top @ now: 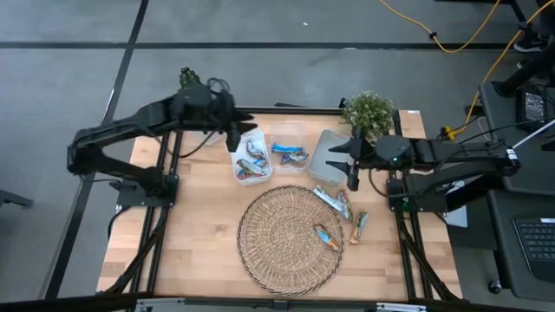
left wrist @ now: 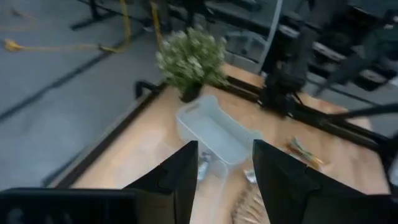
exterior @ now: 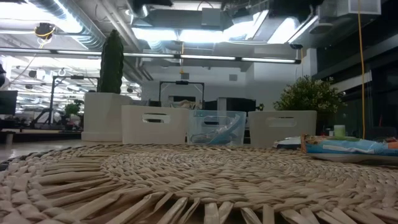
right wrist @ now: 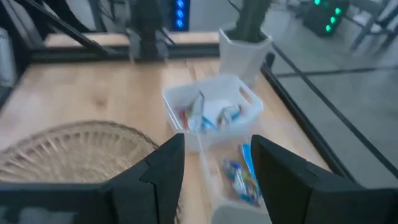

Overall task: Pick and place Granola Bars by type
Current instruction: Put the yellow granola bar into the gray bin

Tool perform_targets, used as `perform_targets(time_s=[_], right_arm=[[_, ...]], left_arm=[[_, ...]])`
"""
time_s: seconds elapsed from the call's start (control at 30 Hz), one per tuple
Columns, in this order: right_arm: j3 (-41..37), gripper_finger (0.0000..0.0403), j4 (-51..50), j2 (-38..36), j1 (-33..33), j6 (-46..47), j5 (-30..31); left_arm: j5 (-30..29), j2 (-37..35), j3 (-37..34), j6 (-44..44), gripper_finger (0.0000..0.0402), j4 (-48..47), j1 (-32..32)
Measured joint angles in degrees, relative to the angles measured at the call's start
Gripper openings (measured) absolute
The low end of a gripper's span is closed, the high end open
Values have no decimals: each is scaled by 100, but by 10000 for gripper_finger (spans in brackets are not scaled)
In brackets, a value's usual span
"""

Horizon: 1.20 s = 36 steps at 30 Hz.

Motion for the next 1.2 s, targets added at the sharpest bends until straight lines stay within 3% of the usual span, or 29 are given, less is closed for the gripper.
perform_targets(time_s=[0.13,0.3,0.43,0.57,0.7,0.83,1.0,1.2], right_arm=[[671,187,-833,13,383,190,-2],[1823,187,-2862,264,1143,1292,184],[2512,187,-4181,566,1616,2716,337],[2706,187,-5238,823,1868,4855,237],[2459,187,-5975,972,2071,6986,232],[1873,187,-5969,1003,2252,8608,-5],[874,187,-5542,1006,2528,9617,-850],[-407,193,-4025,1005,2880,10480,-1056]], left_arm=[[-588,-326,0,2,143,-182,-214],[-941,-446,0,-1,143,-553,-419],[-1176,-398,-2,8,143,-762,-488],[-1250,-311,-2,17,143,-938,-483],[-1460,-236,-2,120,143,-1087,-483],[-1503,-185,-2,293,143,-1133,-483],[-1504,-175,-2,468,143,-1166,-483],[-1502,-175,-4,546,143,-1171,-483]])
